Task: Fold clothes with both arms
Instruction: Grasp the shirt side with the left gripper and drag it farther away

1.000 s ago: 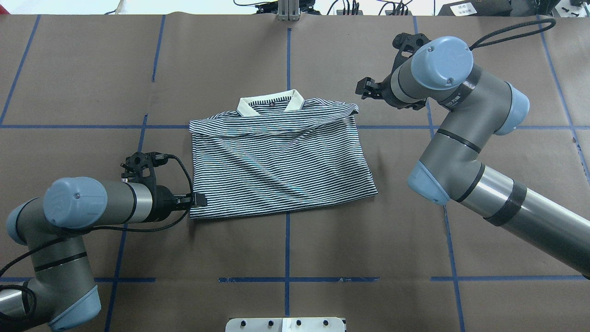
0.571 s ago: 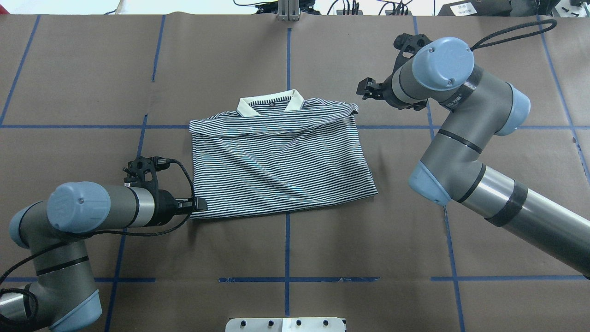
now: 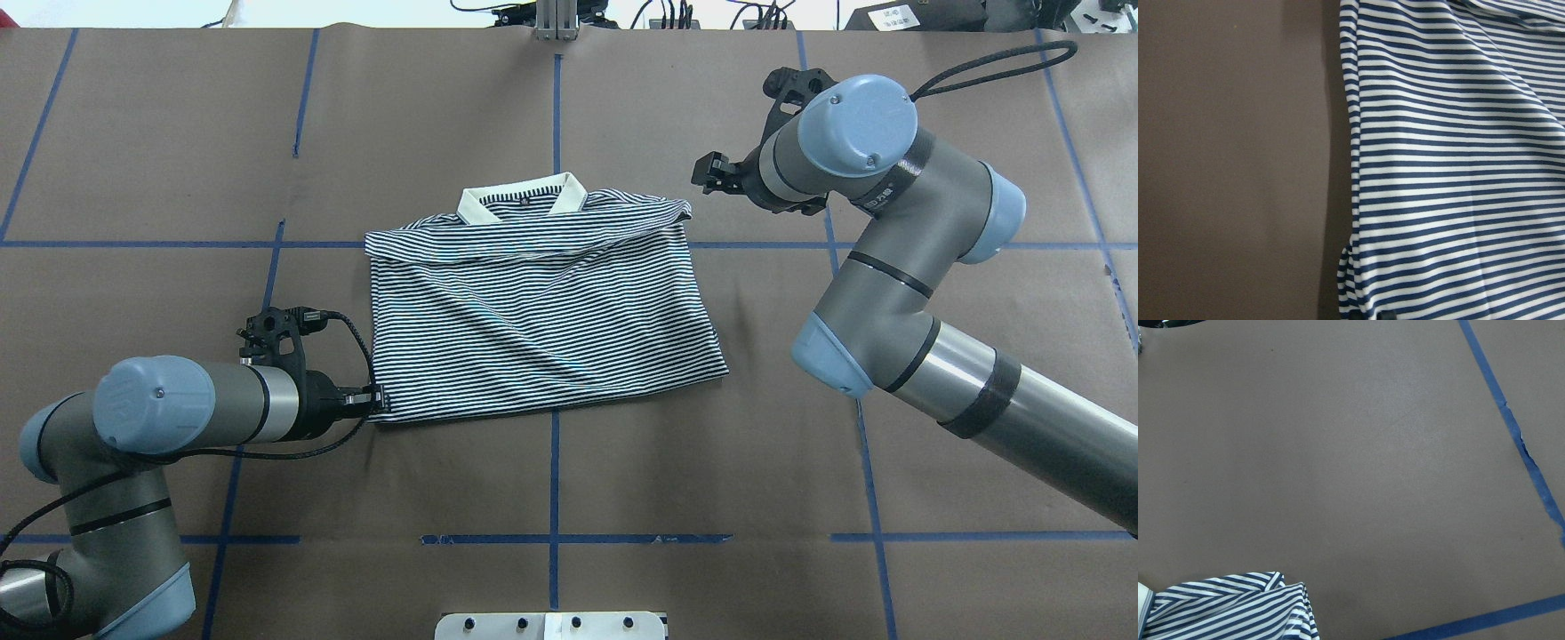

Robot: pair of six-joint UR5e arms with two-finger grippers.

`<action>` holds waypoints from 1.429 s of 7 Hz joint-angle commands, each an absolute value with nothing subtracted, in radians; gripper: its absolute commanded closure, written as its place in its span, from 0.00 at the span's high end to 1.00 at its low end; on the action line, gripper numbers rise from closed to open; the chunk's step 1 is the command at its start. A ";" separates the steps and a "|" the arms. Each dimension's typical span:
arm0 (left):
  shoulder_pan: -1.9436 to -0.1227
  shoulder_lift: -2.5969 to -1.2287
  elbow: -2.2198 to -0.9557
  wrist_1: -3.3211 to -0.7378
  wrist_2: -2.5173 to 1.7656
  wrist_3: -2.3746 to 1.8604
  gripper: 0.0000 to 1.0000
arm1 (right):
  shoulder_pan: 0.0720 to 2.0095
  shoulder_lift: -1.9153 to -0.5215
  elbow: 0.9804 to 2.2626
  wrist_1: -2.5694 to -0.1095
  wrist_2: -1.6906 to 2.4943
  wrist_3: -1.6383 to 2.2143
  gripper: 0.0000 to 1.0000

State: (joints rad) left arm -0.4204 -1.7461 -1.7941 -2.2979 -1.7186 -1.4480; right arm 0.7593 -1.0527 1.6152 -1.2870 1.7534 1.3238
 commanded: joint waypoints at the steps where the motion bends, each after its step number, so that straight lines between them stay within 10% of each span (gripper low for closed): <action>1: -0.420 -1.743 -1.796 -2.298 -1.709 -1.447 0.00 | 0.759 -1.058 1.615 -1.285 1.755 1.325 1.00; 7: -0.628 -1.749 -1.720 -2.250 -1.712 -1.137 0.00 | 0.756 -1.057 1.614 -1.285 1.752 1.335 1.00; 10: -0.837 -2.131 -1.240 -2.259 -1.707 -1.007 0.00 | 0.755 -1.055 1.614 -1.285 1.752 1.336 1.00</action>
